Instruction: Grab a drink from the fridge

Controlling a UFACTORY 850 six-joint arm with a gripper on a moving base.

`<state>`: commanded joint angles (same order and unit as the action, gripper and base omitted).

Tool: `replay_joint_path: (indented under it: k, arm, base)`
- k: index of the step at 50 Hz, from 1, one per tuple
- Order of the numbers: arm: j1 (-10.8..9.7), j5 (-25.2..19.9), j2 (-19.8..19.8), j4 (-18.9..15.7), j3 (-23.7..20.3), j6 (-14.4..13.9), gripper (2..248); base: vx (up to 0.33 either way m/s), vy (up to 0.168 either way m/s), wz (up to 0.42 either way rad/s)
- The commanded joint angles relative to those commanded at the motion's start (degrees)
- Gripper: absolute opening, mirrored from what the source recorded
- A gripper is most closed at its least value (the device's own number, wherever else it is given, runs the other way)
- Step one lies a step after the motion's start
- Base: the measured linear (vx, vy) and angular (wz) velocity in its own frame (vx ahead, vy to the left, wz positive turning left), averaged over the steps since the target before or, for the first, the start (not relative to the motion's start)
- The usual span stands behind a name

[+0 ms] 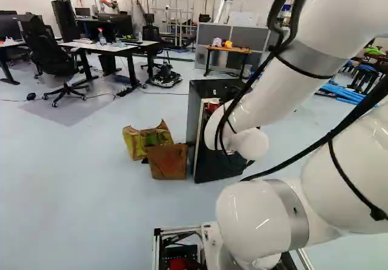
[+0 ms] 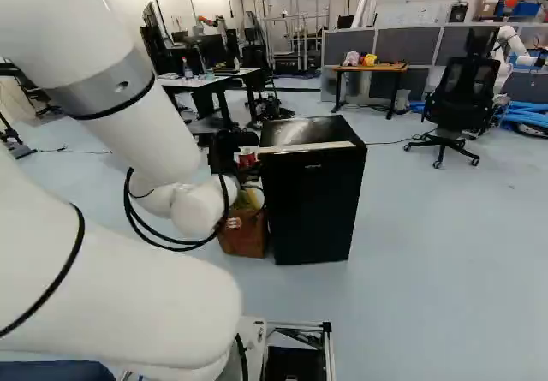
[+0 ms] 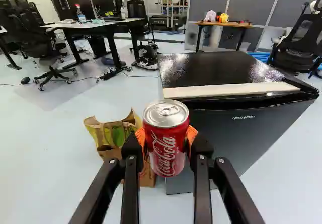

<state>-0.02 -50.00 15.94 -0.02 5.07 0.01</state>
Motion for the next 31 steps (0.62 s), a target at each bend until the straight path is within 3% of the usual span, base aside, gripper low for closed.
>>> replay_joint_path:
  k: [31]
  arm:
    - [0.02, 0.0, 0.06, 0.02, -0.07, -0.01, 99]
  base:
    - [0.0, 0.0, 0.0]
